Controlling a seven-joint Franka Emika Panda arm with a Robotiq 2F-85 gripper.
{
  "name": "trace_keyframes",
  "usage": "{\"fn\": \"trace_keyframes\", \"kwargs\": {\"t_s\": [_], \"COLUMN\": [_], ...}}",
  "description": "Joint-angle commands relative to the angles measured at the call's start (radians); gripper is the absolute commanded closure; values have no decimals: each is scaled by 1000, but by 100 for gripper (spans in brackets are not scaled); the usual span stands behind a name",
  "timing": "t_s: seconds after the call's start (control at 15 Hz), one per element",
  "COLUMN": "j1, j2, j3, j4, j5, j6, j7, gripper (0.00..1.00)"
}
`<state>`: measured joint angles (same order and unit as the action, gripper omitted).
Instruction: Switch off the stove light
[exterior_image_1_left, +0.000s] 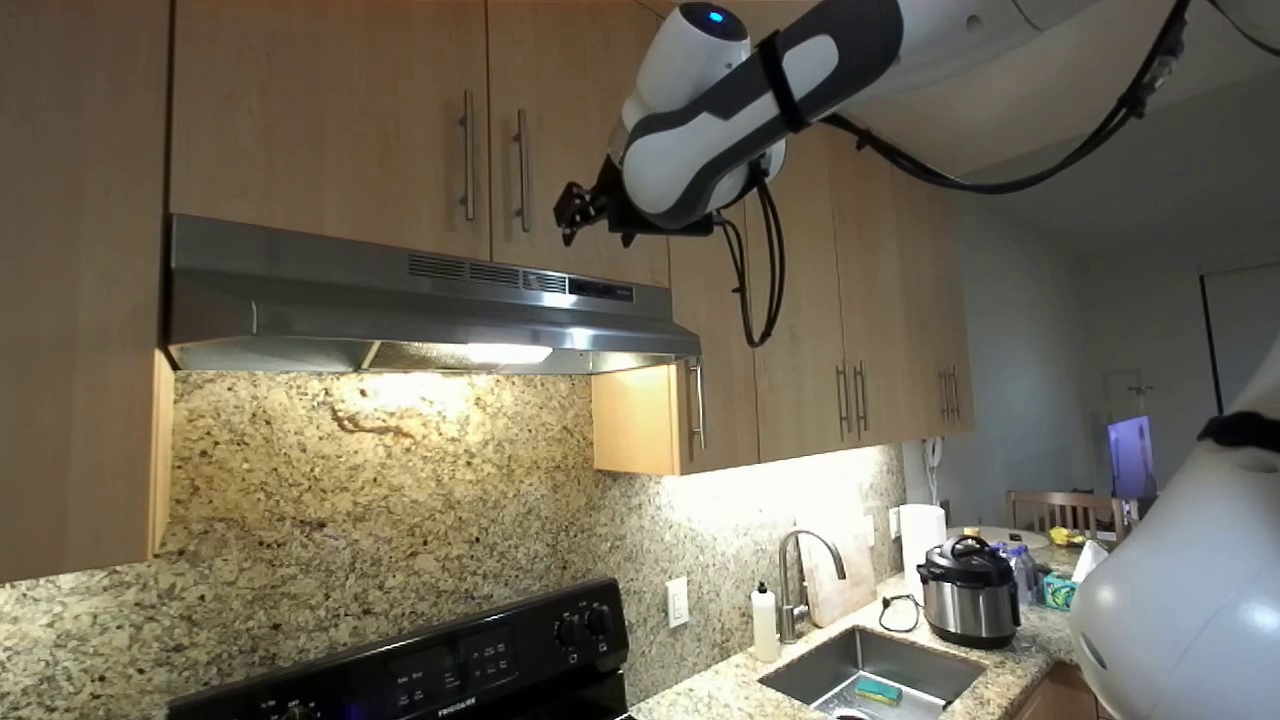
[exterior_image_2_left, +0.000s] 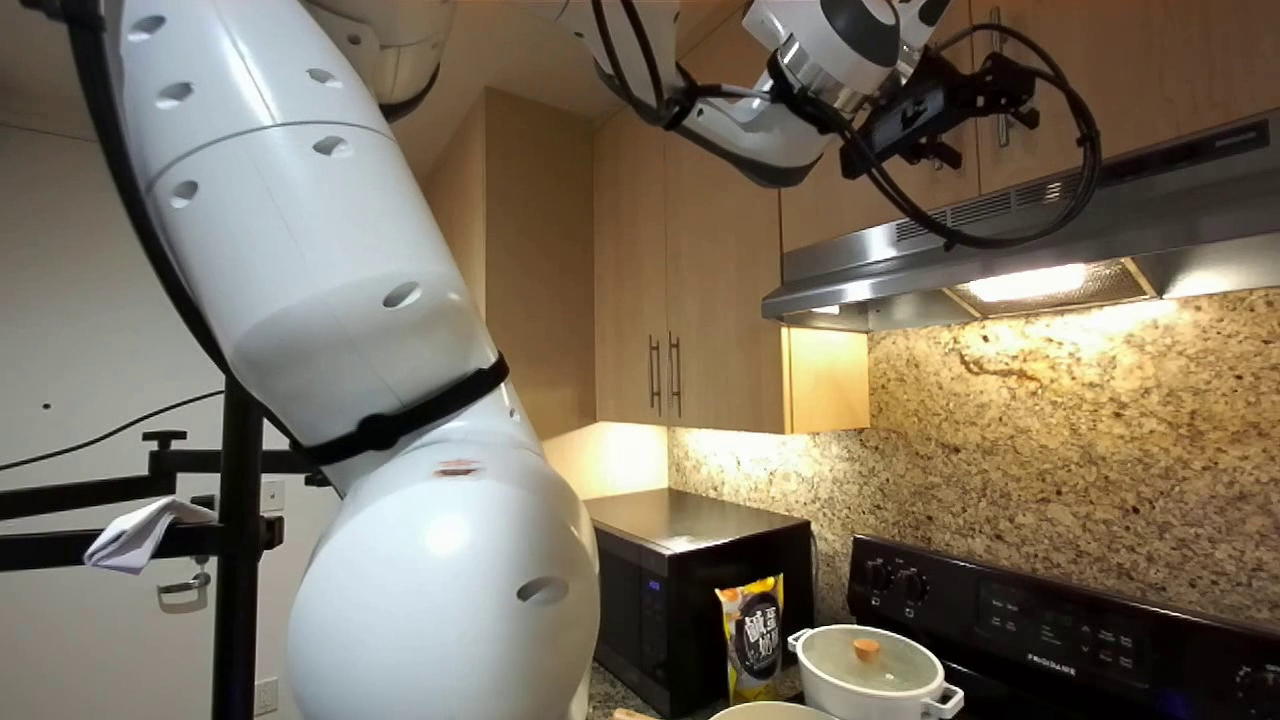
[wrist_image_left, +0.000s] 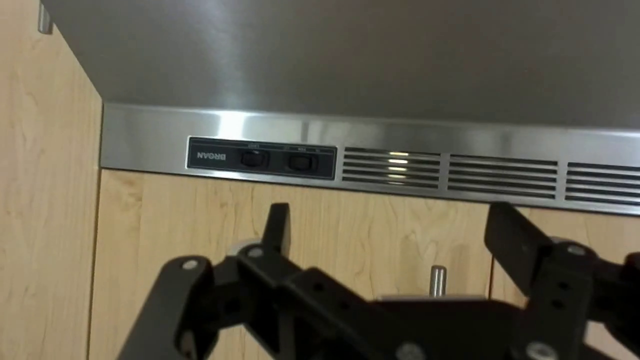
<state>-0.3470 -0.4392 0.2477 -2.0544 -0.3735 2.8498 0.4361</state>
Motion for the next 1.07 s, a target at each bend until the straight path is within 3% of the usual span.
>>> {"fn": "trace_keyframes", "kwargs": {"t_s": [0.0, 0.27, 0.4, 0.47, 1.0], "j1": [59, 132, 126, 112, 107], "j2": [68, 129, 135, 115, 149], "j3": [-56, -135, -158, -132, -152], "j4": [24, 47, 57, 33, 62], "j5": [54, 105, 93, 73, 70], "j6": [90, 124, 102, 99, 102], "j7": [-49, -106, -107, -60, -55], "gripper": [0, 0, 0, 0, 0]}}
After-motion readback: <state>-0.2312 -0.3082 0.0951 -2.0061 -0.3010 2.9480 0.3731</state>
